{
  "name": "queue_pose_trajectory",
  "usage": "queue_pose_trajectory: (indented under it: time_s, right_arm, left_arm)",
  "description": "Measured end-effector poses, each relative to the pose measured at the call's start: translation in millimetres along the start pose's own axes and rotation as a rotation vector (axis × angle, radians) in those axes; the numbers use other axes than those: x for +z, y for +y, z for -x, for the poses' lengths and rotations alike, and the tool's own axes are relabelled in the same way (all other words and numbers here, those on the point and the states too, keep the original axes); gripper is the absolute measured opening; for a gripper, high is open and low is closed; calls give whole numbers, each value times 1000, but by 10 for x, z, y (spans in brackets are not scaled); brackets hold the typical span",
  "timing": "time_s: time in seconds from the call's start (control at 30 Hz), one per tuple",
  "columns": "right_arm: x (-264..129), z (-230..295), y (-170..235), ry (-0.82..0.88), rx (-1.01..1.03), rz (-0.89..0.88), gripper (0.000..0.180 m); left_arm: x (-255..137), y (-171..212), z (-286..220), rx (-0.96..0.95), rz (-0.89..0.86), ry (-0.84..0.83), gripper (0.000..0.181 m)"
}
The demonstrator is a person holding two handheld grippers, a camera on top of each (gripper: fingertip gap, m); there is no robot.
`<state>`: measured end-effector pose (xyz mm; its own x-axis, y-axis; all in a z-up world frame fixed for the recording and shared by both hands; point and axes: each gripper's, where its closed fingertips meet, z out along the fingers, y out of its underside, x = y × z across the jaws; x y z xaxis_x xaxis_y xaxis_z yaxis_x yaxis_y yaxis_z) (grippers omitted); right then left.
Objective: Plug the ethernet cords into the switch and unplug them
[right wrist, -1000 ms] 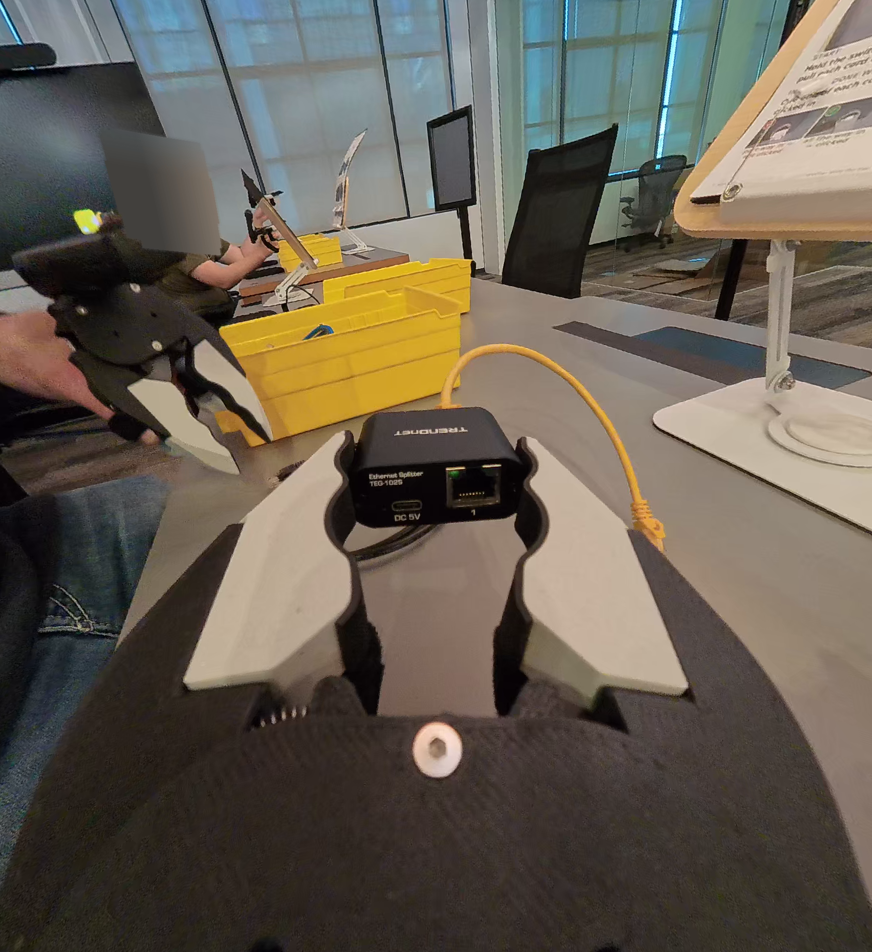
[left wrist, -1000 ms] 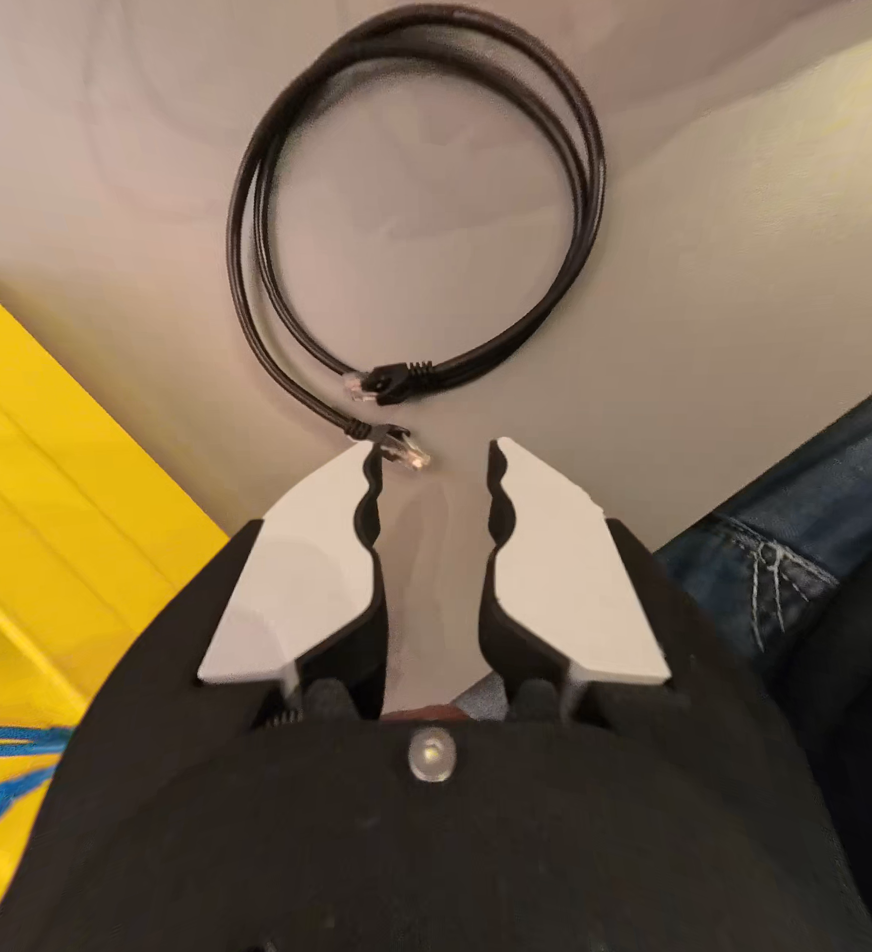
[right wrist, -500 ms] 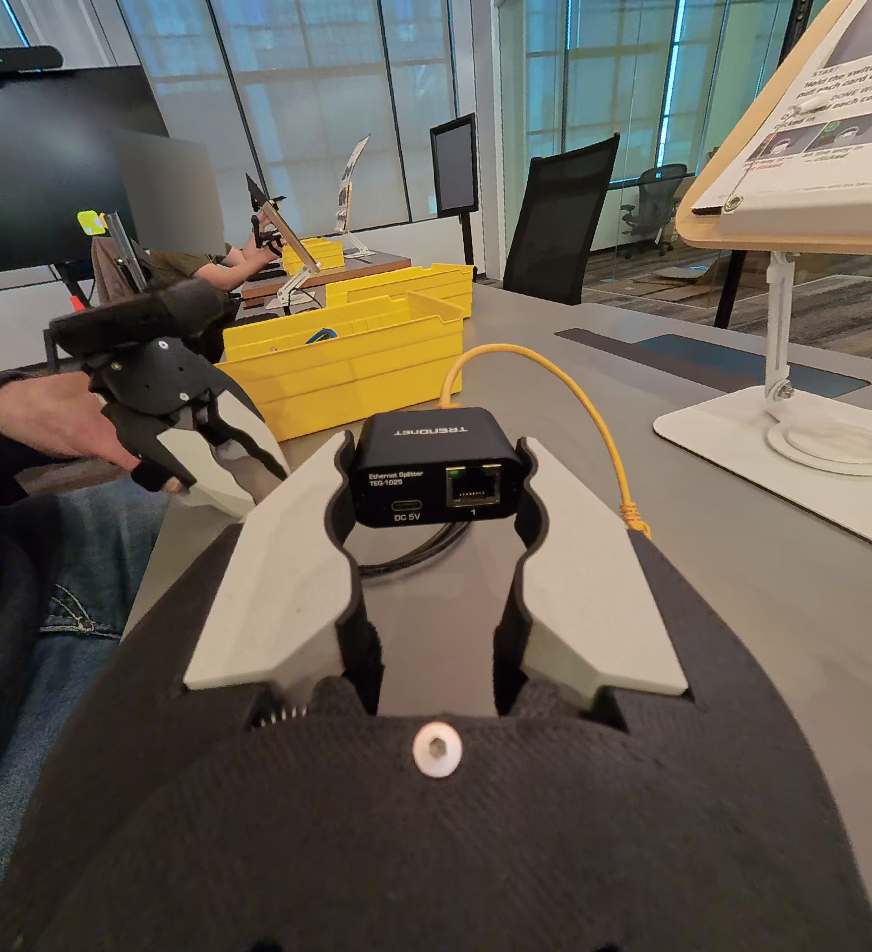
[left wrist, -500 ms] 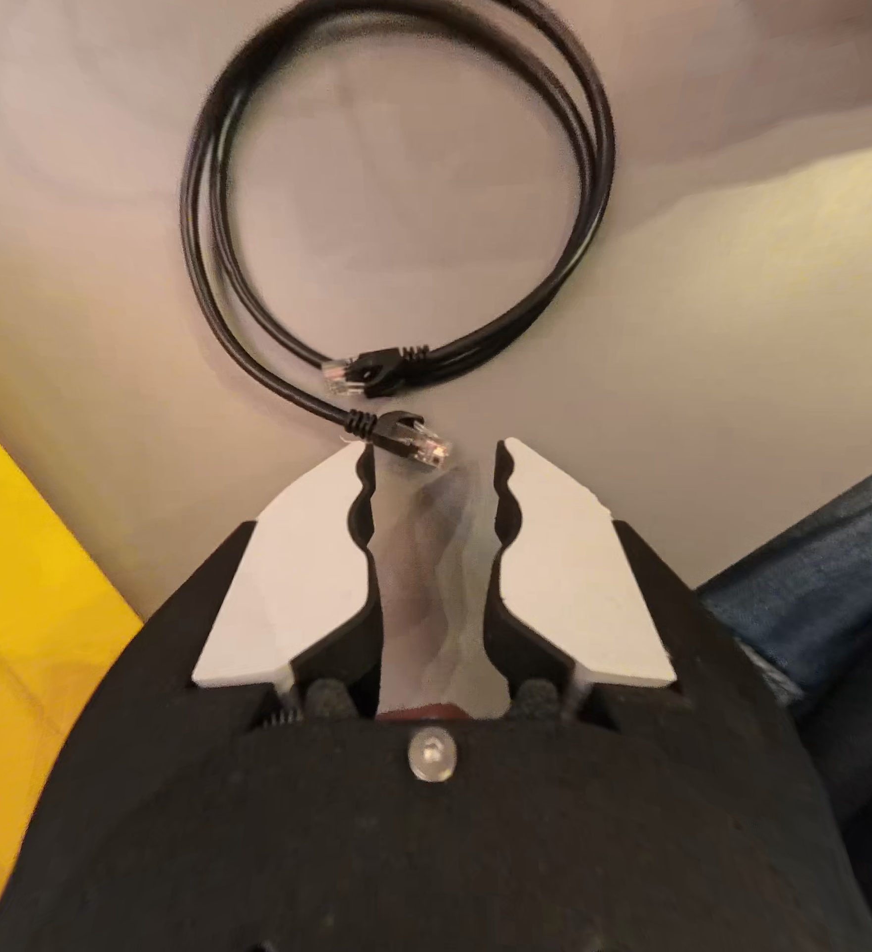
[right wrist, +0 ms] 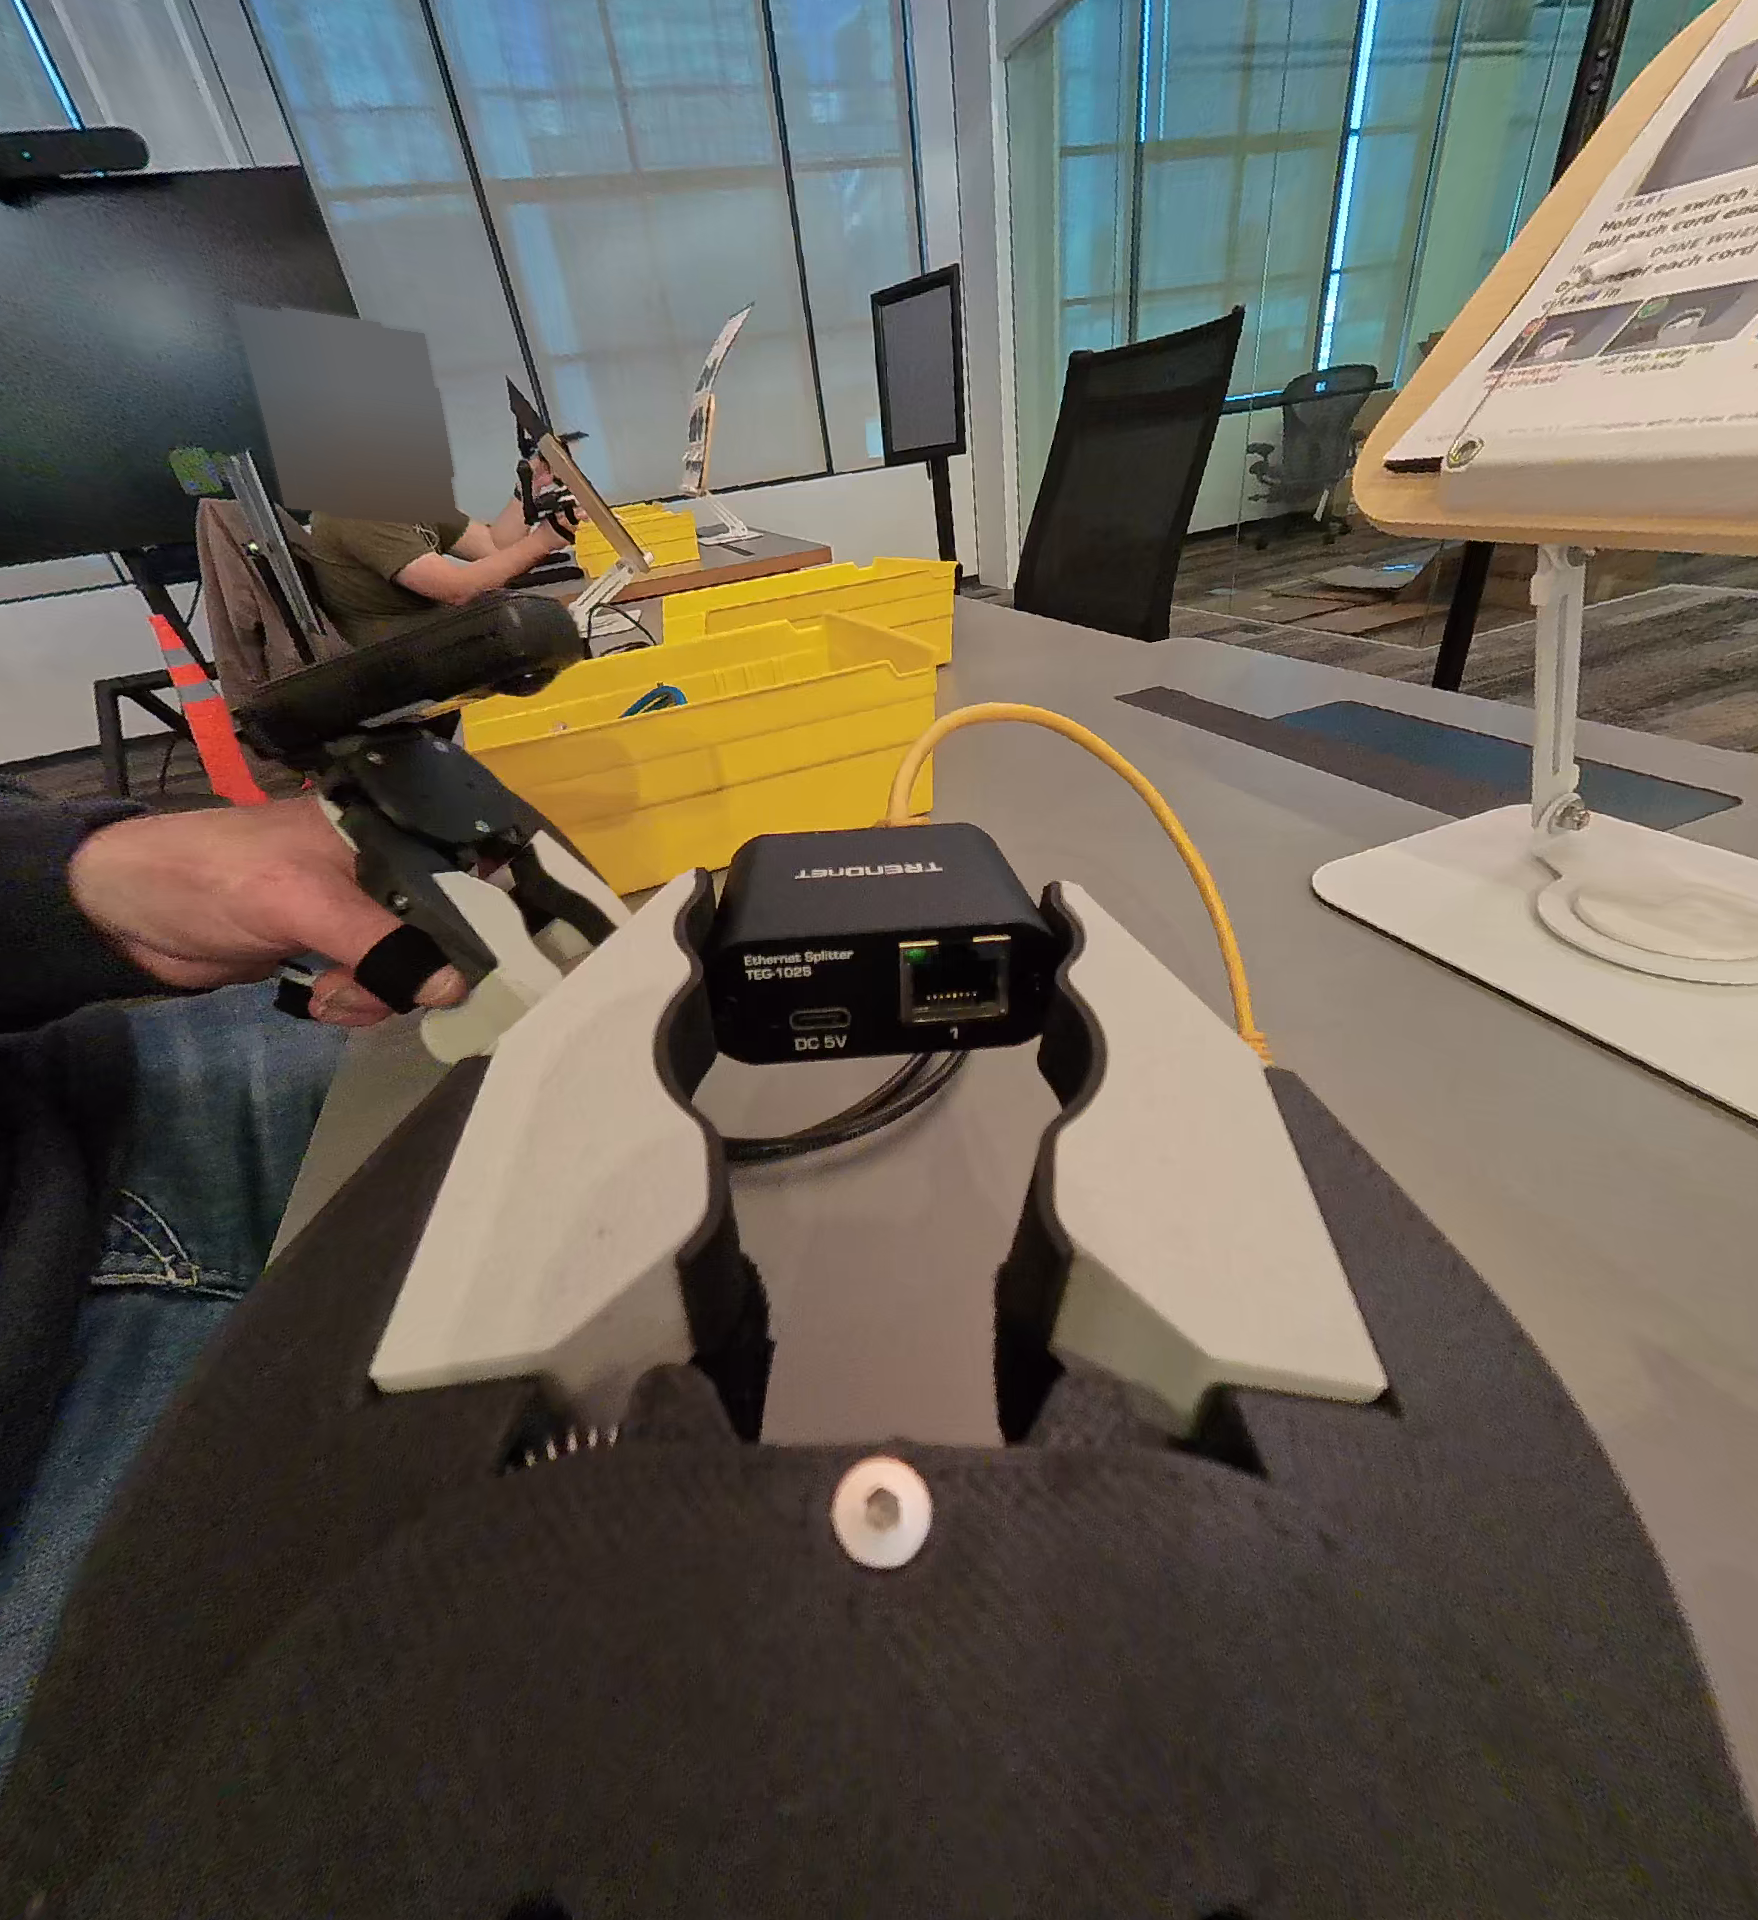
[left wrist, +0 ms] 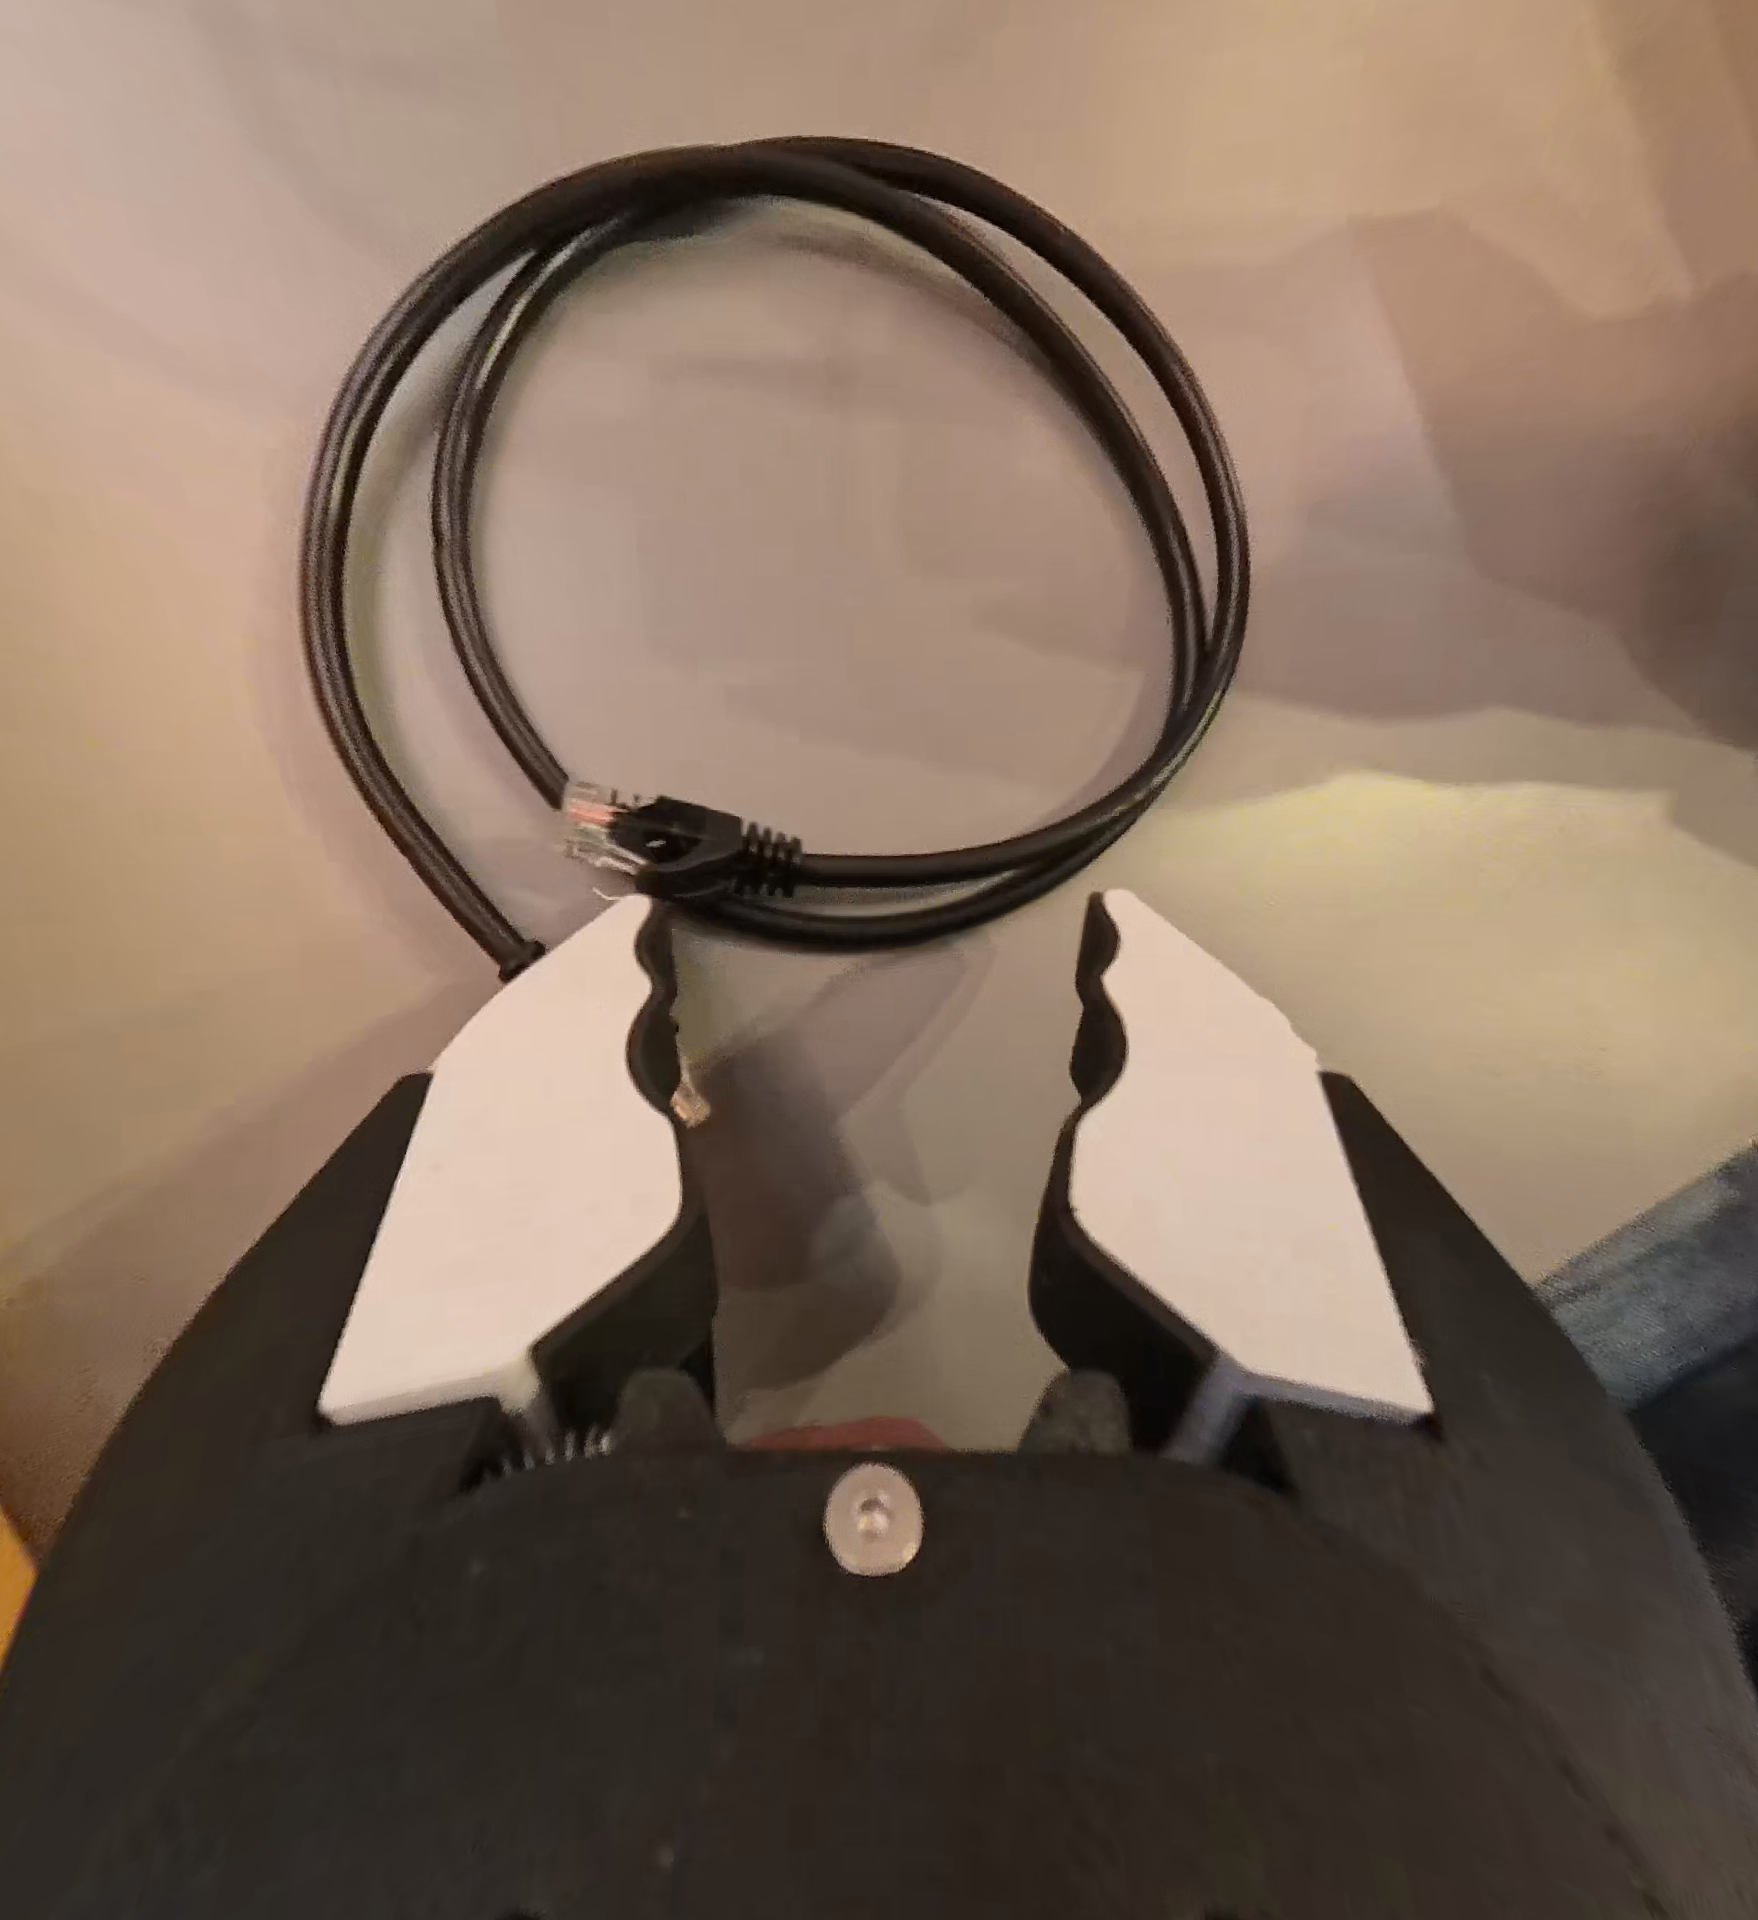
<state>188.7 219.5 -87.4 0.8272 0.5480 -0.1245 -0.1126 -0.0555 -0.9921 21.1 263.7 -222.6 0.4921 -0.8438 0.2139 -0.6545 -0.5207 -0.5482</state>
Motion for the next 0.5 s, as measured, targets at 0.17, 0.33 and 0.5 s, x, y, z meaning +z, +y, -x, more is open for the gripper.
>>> queue_pose_trajectory:
  time_s: [0.17,0.33,0.5]
  right_arm:
    - [-14,-2,-20,2,0,-8,61]
    - [-22,-3,-31,3,-1,-12,60]
    - [-32,-7,-43,6,0,-17,60]
  left_arm:
    - [65,-204,177,20,4,-49,64]
    - [204,-413,243,21,3,-38,45]
    - [318,-549,260,74,25,-63,39]
